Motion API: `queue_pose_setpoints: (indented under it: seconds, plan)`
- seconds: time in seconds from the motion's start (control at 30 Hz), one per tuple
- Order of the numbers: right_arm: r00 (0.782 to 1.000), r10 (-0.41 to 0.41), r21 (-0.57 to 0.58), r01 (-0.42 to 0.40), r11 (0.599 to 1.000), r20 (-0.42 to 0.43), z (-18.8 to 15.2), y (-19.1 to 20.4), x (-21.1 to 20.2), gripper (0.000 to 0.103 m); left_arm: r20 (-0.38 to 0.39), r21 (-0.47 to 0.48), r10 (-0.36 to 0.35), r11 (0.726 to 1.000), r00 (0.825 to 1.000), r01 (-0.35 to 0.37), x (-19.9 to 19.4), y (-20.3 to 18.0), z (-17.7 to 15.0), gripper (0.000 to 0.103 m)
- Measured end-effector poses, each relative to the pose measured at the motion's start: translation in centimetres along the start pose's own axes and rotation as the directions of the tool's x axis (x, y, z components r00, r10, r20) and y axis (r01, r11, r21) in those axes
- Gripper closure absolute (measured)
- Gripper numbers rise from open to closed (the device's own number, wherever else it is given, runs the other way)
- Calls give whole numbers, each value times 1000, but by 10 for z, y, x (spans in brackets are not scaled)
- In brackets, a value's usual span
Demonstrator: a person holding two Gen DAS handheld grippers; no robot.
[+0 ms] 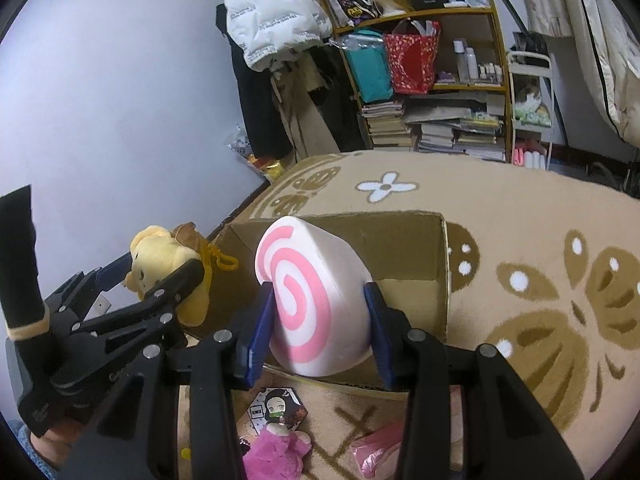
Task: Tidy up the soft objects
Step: 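Lift the yellow plush dog with the left tool while the right tool lifts the swirl cushion over the box, then open both tools to drop the plush dog and swirl cushion into the box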
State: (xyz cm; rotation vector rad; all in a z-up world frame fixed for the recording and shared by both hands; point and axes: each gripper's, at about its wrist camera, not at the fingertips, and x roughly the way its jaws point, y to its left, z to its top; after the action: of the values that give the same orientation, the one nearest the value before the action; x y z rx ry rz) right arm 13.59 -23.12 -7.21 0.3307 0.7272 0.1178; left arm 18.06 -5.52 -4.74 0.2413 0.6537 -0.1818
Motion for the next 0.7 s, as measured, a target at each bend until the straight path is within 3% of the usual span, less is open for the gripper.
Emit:
queue_pose_setpoints:
  seconds: [0.4,0.7]
  plan:
    - [999,-16,40,17,999,-46,-4,-12,20,53,-34,45,2,999,999,-1,13,-15,-7,21]
    - [998,-21,75,25,997,-54,-5,-22,24,46,-20,31,49,998,999,-48,19,-15,-7,11]
